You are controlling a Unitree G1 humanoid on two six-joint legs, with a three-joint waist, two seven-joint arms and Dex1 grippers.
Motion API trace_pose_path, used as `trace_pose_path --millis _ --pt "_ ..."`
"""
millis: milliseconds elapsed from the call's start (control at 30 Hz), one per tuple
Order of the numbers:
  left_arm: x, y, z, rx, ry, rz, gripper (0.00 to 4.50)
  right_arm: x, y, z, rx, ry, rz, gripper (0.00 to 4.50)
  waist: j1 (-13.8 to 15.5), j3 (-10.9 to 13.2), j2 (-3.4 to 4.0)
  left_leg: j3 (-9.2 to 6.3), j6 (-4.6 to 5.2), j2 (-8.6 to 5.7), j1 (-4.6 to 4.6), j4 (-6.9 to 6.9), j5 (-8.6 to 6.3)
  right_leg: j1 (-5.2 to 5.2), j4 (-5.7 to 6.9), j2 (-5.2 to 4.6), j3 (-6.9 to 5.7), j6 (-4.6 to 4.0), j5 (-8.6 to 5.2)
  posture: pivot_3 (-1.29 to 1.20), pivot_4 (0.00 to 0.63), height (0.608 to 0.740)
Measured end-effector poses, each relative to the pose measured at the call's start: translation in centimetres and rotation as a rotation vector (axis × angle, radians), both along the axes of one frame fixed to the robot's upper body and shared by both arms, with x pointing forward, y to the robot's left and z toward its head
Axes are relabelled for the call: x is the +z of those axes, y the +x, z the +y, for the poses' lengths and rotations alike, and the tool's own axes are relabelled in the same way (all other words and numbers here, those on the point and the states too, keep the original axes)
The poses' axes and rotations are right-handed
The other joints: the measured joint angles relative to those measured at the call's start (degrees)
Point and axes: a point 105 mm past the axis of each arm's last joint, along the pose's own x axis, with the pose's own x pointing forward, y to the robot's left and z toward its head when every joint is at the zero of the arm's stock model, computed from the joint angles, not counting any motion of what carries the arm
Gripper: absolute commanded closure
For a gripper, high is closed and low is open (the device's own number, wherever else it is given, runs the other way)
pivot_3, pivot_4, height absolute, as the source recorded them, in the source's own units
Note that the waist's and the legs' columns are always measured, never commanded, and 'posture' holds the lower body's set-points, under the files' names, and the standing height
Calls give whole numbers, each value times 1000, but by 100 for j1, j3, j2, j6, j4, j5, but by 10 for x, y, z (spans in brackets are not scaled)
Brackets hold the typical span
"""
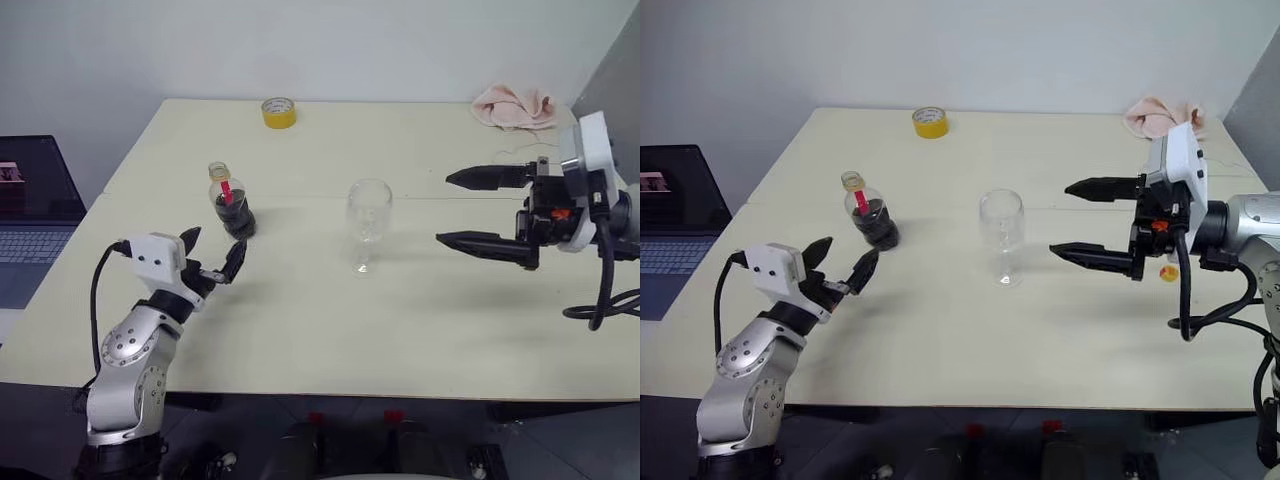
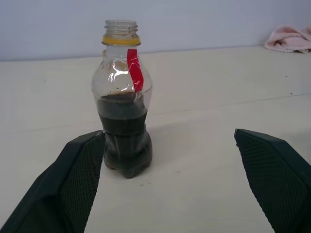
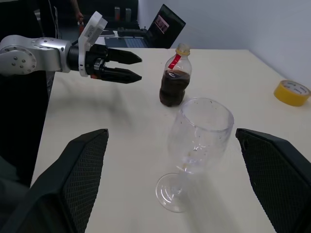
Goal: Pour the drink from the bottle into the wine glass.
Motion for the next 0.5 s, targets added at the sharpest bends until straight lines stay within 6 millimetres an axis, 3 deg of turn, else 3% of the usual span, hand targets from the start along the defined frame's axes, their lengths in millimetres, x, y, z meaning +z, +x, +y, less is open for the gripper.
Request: trace_pose_path --millis 300,500 --pt "-1 28 22 97 54 39 0 9 -8 13 52 13 -17 12 -4 15 -21 -2 0 -1 -1 0 0 -3 1 1 -3 0 1 0 150 740" --pt "-2 48 13 42 73 60 0 8 -8 16 51 13 -9 12 -5 19 -27 -2 0 -1 -5 0 0 -7 2 0 -4 0 1 0 150 740"
